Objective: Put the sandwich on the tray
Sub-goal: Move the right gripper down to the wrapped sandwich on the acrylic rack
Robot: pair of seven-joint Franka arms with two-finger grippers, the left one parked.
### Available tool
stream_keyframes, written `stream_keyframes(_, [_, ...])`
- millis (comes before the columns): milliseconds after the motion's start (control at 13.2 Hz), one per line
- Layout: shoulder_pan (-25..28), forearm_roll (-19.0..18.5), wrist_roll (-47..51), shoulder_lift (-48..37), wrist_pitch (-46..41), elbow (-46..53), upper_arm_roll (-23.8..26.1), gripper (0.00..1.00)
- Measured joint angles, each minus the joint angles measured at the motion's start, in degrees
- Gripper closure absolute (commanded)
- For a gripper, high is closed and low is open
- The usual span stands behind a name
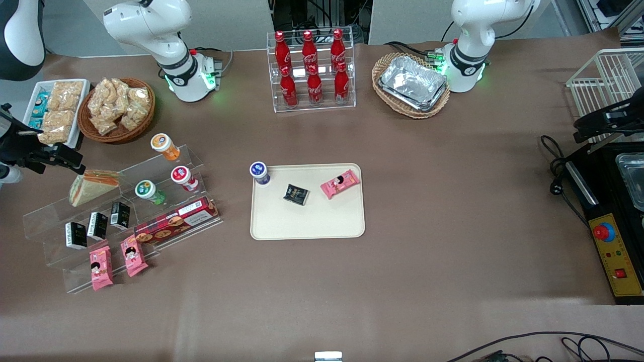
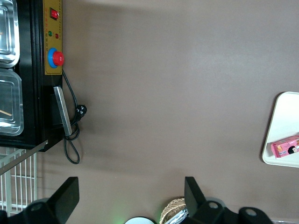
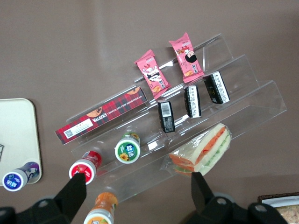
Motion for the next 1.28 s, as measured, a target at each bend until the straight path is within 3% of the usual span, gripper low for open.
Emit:
stream_keyframes(528, [-0.1,0.0,2.3,0.2,0.1,1.4,-0.1,0.0])
stream_keyframes(1283, [-4.1,0.0,42.5,1.9,-1.8,1.2,-0.6,0.0])
